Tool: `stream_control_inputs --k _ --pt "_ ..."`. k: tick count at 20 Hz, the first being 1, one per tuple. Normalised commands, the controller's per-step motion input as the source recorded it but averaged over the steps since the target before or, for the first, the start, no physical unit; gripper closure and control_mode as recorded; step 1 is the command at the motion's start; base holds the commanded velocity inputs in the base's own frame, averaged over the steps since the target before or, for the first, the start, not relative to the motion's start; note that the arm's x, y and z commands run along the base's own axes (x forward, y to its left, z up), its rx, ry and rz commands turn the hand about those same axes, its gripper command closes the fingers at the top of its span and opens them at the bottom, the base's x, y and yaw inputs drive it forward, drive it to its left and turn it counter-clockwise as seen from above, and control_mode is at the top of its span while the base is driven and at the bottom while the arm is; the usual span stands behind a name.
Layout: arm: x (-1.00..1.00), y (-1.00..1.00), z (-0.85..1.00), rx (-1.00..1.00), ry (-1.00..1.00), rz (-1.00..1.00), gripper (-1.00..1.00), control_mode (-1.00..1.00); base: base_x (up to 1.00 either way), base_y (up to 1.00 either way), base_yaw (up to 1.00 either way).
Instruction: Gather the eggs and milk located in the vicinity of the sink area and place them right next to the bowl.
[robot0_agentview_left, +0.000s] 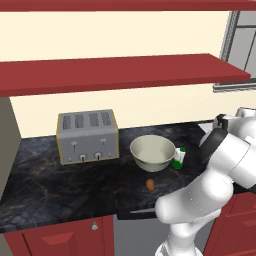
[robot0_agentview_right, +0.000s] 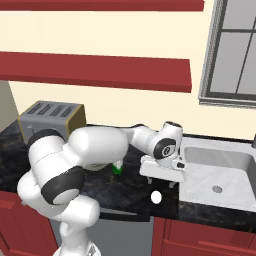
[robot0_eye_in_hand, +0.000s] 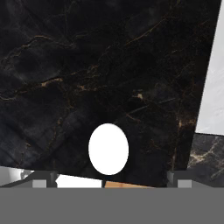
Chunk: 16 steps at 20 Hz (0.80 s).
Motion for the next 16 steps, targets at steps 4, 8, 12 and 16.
stream_control_inputs --k 4,8,12,16 --pt "-0.07 0.27 -0.03 0.0 0.0 -0.04 -1.0 -1.0 0.0 0.0 0.0" --pt "0.0 0.12 -0.04 0.0 0.0 -0.01 -1.0 -1.0 0.0 0.0 0.0" --pt "0.0 -0.02 -0.09 0.0 0.01 0.0 -1.0 -1.0 0.0 0.0 0.0" --pt "0.0 -0.05 -0.22 0.0 0.02 0.0 -1.0 -1.0 0.0 0.0 0.0"
